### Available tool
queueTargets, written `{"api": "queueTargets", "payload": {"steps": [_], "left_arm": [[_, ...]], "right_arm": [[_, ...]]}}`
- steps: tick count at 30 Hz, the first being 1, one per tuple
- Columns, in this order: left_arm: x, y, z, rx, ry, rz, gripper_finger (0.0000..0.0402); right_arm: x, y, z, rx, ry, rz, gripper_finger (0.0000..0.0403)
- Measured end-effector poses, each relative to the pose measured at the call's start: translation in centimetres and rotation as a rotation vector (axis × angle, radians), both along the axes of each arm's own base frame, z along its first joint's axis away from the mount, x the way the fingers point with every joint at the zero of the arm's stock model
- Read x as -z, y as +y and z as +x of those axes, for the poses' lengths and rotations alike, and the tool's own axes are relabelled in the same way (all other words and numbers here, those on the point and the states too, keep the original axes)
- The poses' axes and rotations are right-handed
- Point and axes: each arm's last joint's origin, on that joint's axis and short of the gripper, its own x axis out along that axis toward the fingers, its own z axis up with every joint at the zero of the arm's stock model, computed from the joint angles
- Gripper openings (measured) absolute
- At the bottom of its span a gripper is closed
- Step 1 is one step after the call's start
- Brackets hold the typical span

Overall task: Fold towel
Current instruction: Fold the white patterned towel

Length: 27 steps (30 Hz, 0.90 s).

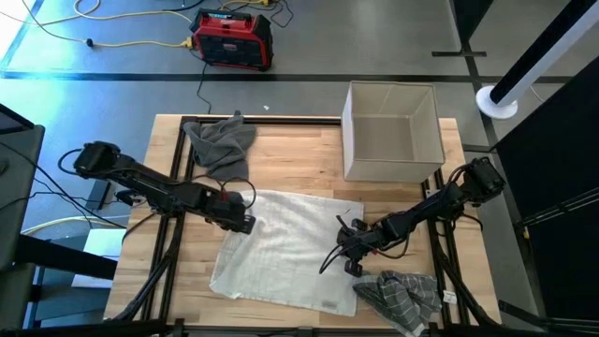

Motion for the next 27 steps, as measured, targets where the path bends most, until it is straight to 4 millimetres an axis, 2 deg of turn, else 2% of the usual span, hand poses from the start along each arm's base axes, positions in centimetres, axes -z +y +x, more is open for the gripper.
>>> {"api": "queueTargets", "payload": {"steps": [27], "left_arm": [[-2.3, 0.9, -4.1, 0.065, 0.099, -0.032, 0.0023]], "right_arm": [[0.0, 0.0, -0.2, -0.057, 0.022, -0.014, 0.0]]}}
